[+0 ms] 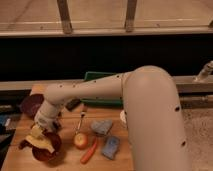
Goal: Place banana in red bowl
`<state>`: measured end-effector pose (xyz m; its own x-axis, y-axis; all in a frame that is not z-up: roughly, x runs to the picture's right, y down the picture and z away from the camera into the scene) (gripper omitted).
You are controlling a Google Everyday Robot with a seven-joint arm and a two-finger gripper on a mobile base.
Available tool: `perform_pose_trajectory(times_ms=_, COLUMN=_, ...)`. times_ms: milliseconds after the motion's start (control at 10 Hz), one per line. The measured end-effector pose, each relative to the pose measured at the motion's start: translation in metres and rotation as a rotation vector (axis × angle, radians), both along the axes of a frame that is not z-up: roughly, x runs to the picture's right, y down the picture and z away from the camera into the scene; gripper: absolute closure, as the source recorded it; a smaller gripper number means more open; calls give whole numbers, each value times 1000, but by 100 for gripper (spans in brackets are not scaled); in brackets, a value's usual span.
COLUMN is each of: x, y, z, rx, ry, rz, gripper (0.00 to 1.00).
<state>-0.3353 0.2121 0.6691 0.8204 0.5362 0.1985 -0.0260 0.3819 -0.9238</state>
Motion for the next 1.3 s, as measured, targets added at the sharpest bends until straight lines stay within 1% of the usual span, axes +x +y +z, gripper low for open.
perform_pose_trajectory(times_ms=200, x=-3, y=6, z=0, rx=-13, ry=-5, rz=-8, gripper=84)
perform_pose_trajectory(times_ms=300, x=-1, y=9, z=1, rx=-21, ry=2, rz=-7, gripper=74)
perform_pose_trajectory(times_ms=500, x=7, y=10, z=6, rx=-33, ry=24, rz=4, gripper=52)
perform_pose_trajectory(times_ms=800, x=11, y=10, z=7, rx=-34, ry=34, rz=2, gripper=24)
perform_pose_trajectory(times_ms=900, x=13, y=9, z=7, rx=-32, ry=39, rz=0, gripper=20)
perform_pose_trajectory(times_ms=1100, x=18, y=6, z=6, rx=-19, ry=49, rz=2, gripper=20)
perform_pose_trajectory(times_ms=1200, x=20, y=3, z=5, rx=-7, ry=53, rz=3, gripper=20)
perform_pose_trajectory(times_ms=1300, x=23, y=-5, z=2, rx=16, ry=60, rz=2, gripper=20)
